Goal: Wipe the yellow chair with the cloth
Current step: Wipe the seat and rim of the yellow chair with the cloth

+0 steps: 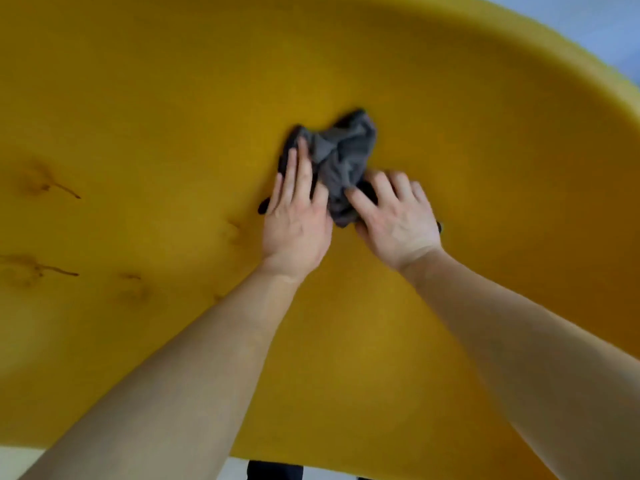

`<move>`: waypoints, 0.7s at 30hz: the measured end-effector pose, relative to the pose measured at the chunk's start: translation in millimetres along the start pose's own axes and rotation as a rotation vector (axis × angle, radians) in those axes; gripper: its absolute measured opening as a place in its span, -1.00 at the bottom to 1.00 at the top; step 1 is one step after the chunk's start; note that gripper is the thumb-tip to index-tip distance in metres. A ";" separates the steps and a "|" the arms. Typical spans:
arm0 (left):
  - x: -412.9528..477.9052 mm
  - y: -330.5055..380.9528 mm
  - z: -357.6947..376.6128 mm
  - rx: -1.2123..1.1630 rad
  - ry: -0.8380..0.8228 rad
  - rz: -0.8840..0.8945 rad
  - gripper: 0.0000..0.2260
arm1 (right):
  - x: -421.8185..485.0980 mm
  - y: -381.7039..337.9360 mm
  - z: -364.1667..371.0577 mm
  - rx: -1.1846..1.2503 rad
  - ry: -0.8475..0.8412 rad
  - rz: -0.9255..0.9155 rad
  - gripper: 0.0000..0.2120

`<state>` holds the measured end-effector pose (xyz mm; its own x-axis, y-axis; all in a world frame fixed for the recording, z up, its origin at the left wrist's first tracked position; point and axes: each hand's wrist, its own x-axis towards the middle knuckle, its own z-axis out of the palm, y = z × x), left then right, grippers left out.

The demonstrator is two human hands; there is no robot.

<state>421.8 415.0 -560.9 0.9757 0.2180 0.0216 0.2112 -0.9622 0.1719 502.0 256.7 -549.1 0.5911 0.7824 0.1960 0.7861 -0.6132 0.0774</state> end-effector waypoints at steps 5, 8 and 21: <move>-136.5 -1.7 54.2 -0.063 -0.358 0.069 -0.58 | -114.1 -62.8 23.1 0.149 -0.396 -0.092 -0.66; -125.2 1.0 39.3 -0.129 -0.359 0.108 -0.61 | -97.4 -53.8 8.8 0.124 -0.391 -0.174 -0.72; -11.3 76.4 -4.4 -0.306 -0.055 0.061 -0.45 | -26.9 49.0 -60.0 -0.179 0.076 0.011 -0.78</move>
<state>426.7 339.7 -543.7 0.9895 0.1439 -0.0110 0.1327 -0.8777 0.4605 513.7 199.1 -492.0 0.5791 0.7692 0.2701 0.7308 -0.6366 0.2464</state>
